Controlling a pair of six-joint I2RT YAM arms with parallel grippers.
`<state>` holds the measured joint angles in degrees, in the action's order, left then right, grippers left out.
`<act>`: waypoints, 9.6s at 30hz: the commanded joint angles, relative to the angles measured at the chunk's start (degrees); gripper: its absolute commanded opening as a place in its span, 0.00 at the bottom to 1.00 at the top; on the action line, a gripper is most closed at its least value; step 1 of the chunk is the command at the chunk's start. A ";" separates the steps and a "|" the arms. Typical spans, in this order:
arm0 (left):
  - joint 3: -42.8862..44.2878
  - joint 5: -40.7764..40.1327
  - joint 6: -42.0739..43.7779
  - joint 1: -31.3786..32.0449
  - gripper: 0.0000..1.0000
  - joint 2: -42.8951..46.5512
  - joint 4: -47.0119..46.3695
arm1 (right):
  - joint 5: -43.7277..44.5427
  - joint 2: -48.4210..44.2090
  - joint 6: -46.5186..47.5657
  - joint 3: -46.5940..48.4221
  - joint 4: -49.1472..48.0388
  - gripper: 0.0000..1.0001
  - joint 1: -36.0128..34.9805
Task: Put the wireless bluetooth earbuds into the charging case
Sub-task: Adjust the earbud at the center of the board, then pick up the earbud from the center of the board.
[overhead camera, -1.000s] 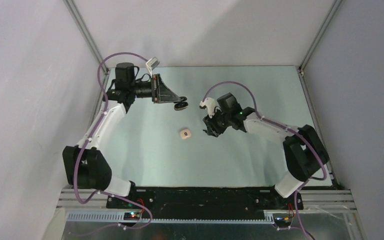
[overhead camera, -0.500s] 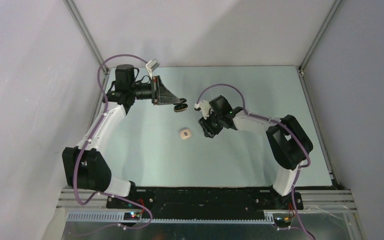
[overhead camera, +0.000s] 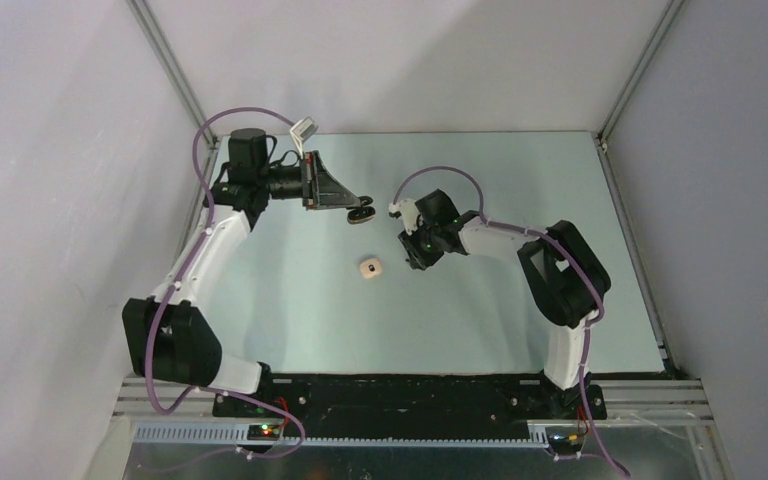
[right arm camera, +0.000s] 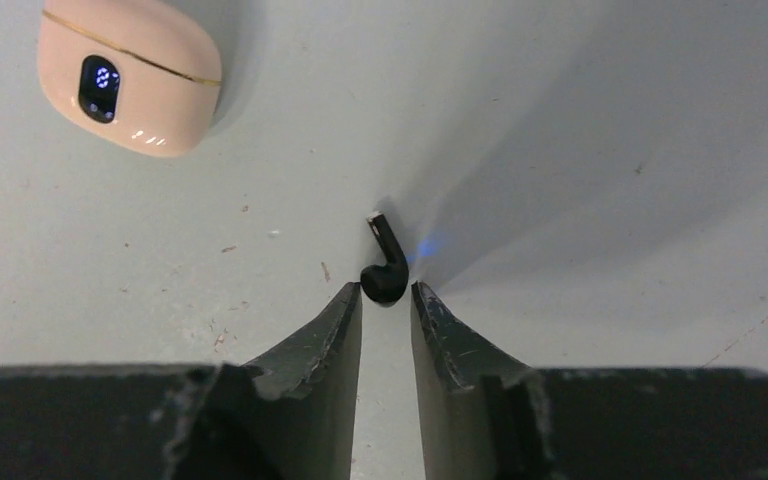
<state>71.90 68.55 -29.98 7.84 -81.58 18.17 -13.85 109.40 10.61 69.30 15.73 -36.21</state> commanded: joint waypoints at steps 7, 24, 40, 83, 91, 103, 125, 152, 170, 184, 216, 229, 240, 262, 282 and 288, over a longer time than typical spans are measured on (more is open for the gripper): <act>-0.24 1.04 1.04 -0.36 0.00 2.43 -0.86 | -3.86 2.33 2.59 2.53 -2.29 0.16 0.82; 0.22 1.66 1.14 -0.35 0.00 1.70 -0.80 | -15.55 -2.21 56.44 14.18 53.20 0.01 2.37; -1.41 2.15 1.07 -0.22 0.00 3.61 -0.86 | 5.62 12.33 62.10 21.37 62.45 0.03 -1.39; 2.29 1.78 -0.52 0.43 0.00 -1.21 -0.85 | 5.49 -29.93 3.62 -17.23 11.32 0.27 4.82; 4.31 1.08 -0.05 0.47 0.00 -2.14 -0.83 | 7.12 -25.68 3.35 -19.18 9.81 0.35 3.91; 1.75 0.83 1.67 0.43 0.00 0.32 -0.81 | 5.44 -19.15 2.06 -18.73 9.45 0.34 3.49; 2.18 0.92 2.02 -0.18 0.00 -0.70 -0.77 | 5.20 -13.08 13.02 -15.16 8.58 0.36 3.69; 1.89 1.16 1.89 -0.15 0.00 -0.76 -0.78 | -0.65 -15.63 29.97 -13.75 9.95 0.08 4.32; 1.31 0.97 1.81 0.08 0.00 0.06 -0.89 | 4.95 -5.37 84.81 -5.09 52.38 0.08 4.47; 1.59 1.12 1.50 0.34 0.00 -0.86 -0.85 | 2.43 -6.34 72.72 0.24 45.66 0.40 6.53; 2.93 0.02 2.44 0.03 0.00 -2.47 -0.93 | -19.74 -33.84 70.65 -31.72 20.90 0.42 16.61; 2.93 0.00 2.46 -0.01 0.00 -2.11 -0.86 | -17.45 -31.95 72.06 -31.87 20.29 0.43 18.50; 2.80 -0.10 2.44 0.07 0.00 -1.97 -0.86 | -15.69 -30.47 72.45 -31.86 19.52 0.37 18.18; 2.37 0.20 3.00 0.35 0.00 -2.09 -0.79 | -10.03 -26.10 71.26 -30.19 23.78 0.35 16.13; 2.28 0.33 3.57 0.60 0.00 -2.13 -0.77 | -7.12 -26.24 67.31 -30.19 22.99 0.33 16.69; 2.11 0.26 3.68 0.90 0.00 -1.85 -0.76 | -8.32 -26.20 68.18 -30.19 23.69 0.30 16.12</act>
<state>73.32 68.07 -27.90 8.21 -85.49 18.33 -27.00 81.14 77.84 40.42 37.58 -20.03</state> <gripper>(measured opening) 0.305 0.300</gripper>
